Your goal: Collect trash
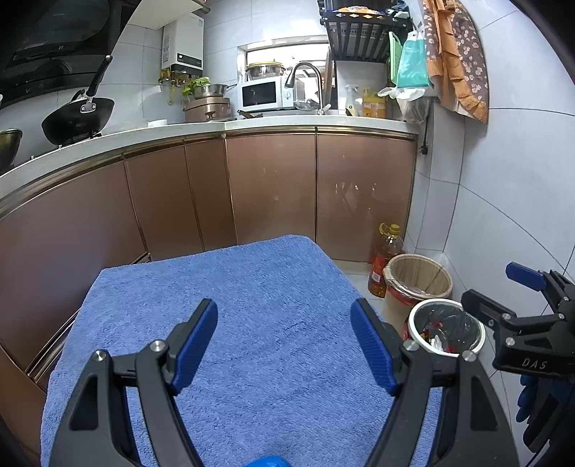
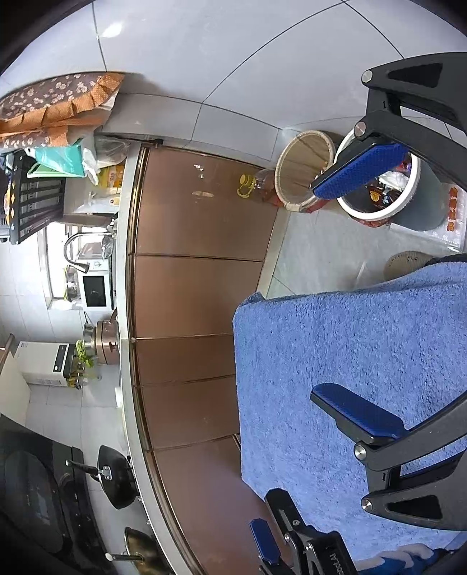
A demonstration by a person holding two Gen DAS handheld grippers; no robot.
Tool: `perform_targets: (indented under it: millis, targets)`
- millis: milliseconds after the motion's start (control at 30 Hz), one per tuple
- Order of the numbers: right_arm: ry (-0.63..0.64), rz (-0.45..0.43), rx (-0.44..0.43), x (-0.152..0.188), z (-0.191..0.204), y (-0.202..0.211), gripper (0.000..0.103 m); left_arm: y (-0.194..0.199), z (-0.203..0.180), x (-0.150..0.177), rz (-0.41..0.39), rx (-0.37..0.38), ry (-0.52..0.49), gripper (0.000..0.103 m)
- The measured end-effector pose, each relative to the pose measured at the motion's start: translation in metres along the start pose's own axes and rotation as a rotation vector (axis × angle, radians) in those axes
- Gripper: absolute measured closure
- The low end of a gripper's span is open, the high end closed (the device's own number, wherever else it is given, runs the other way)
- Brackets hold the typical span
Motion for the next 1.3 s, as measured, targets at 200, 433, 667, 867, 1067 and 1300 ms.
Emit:
perform_targets:
  millis: [200,433,667,867,1067,1300]
  targets:
    - [-0.022,-0.012,0.033,-0.002,-0.017,0.004,0.0,-0.002,-0.004,-0.004,-0.005,-0.003,-0.002,0.028]
    - [-0.013,-0.022,0.062,-0.007,-0.041,0.01,0.0,-0.008,-0.017,-0.012,-0.008,0.012,-0.014,0.028]
    - [-0.048,-0.027,0.103,-0.009,-0.077,0.015,0.0,-0.015,-0.038,-0.016,-0.004,0.03,-0.034,0.028]
    - [-0.054,-0.028,0.109,-0.01,-0.089,0.015,0.0,-0.018,-0.049,-0.022,-0.009,0.042,-0.041,0.028]
    - [-0.051,-0.024,0.095,-0.01,-0.087,0.012,0.0,-0.019,-0.056,-0.023,-0.004,0.046,-0.048,0.028]
    - [-0.045,-0.017,0.08,-0.01,-0.086,0.007,0.0,-0.021,-0.057,-0.024,-0.001,0.048,-0.048,0.028]
Point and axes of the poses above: each gripper's, at about its wrist camera, not at the fingertips, and y roughly against the way its jaws point, z to its left, x to its underside, the point moved 7 cm from there along -y, roughly the way its jaws point, and after that the axes turned 1 degree about x, right-handed, at the moved point
